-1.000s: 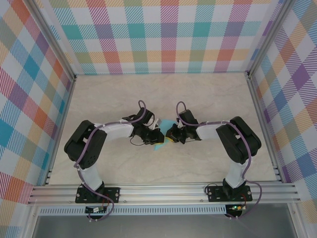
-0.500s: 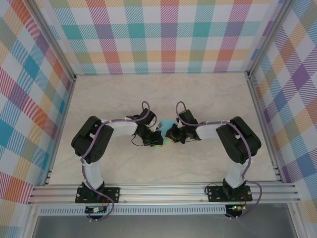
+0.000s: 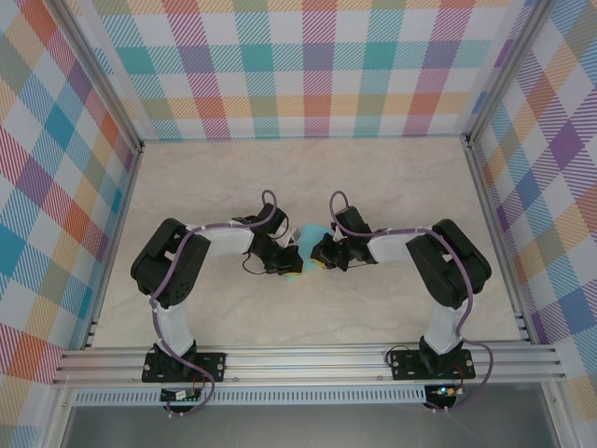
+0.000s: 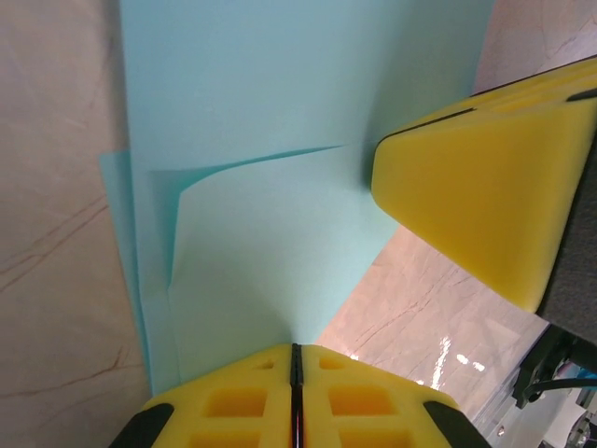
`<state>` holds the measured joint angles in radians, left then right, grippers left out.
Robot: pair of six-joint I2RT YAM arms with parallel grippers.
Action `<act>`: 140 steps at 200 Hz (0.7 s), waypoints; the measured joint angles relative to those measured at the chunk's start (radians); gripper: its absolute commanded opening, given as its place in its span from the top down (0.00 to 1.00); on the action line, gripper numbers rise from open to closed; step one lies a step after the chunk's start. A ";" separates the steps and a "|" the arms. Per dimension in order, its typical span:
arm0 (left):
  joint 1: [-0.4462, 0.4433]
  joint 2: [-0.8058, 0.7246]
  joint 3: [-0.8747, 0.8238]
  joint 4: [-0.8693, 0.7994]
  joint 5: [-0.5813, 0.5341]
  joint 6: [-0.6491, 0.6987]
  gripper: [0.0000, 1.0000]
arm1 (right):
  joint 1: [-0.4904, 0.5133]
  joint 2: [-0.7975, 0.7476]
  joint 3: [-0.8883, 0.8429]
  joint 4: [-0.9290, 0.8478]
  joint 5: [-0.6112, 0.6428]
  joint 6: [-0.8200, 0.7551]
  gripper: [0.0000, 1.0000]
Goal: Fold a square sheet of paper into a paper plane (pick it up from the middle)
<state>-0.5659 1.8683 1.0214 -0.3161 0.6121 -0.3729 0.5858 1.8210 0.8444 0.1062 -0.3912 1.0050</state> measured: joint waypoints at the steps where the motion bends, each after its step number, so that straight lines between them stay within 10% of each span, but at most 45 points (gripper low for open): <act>1: 0.000 0.000 0.000 -0.001 0.000 0.000 0.90 | 0.000 0.000 0.000 0.000 0.000 0.000 0.88; 140: 0.006 -0.073 0.016 -0.050 0.073 -0.004 0.83 | 0.000 0.005 0.015 -0.029 0.001 -0.013 0.89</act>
<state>-0.5594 1.7954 1.0374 -0.3664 0.6853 -0.3771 0.5858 1.8256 0.8597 0.0769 -0.3904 0.9924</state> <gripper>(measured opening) 0.165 0.113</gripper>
